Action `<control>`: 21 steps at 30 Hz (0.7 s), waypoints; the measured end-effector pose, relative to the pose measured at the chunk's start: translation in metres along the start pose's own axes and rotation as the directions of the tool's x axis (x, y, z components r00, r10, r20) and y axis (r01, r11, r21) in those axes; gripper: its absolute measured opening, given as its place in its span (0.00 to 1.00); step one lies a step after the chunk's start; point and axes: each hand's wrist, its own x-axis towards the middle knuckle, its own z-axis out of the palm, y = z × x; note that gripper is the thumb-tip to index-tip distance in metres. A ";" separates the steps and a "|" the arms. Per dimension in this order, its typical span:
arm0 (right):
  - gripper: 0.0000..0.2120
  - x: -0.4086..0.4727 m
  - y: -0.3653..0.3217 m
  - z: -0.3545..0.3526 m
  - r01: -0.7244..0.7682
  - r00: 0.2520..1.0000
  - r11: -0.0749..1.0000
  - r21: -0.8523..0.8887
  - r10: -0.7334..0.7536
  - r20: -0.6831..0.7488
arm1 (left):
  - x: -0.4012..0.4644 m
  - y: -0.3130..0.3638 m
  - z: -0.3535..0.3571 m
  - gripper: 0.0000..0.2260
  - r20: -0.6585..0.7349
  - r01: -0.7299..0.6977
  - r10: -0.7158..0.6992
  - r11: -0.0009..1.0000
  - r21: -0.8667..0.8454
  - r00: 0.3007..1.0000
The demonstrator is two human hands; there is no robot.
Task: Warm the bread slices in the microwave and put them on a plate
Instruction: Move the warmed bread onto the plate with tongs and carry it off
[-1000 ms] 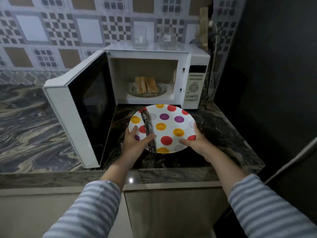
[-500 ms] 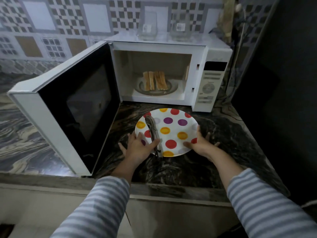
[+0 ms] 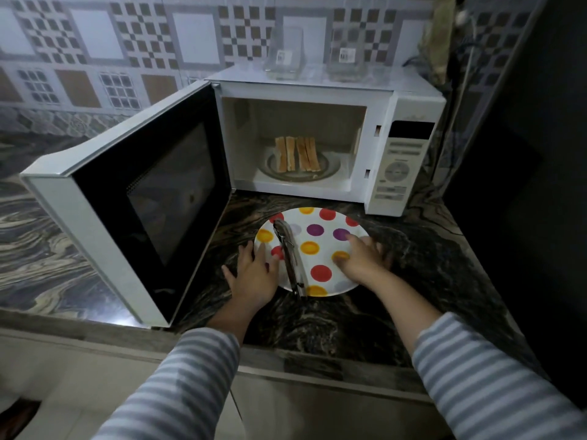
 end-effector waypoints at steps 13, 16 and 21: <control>0.13 -0.008 -0.029 0.021 0.112 0.973 0.894 0.433 -0.187 0.135 | 0.053 0.009 -0.017 0.27 0.110 -0.400 0.386 0.860 0.316 0.916; 0.13 0.003 -0.011 0.000 0.095 0.968 0.917 0.388 -0.176 0.178 | 0.054 0.009 -0.013 0.24 0.078 -0.441 0.437 0.853 0.278 0.896; 0.14 0.025 0.001 -0.002 0.098 0.985 0.957 0.272 -0.131 0.110 | 0.053 0.017 -0.013 0.12 -0.019 -0.485 0.498 0.853 0.193 0.867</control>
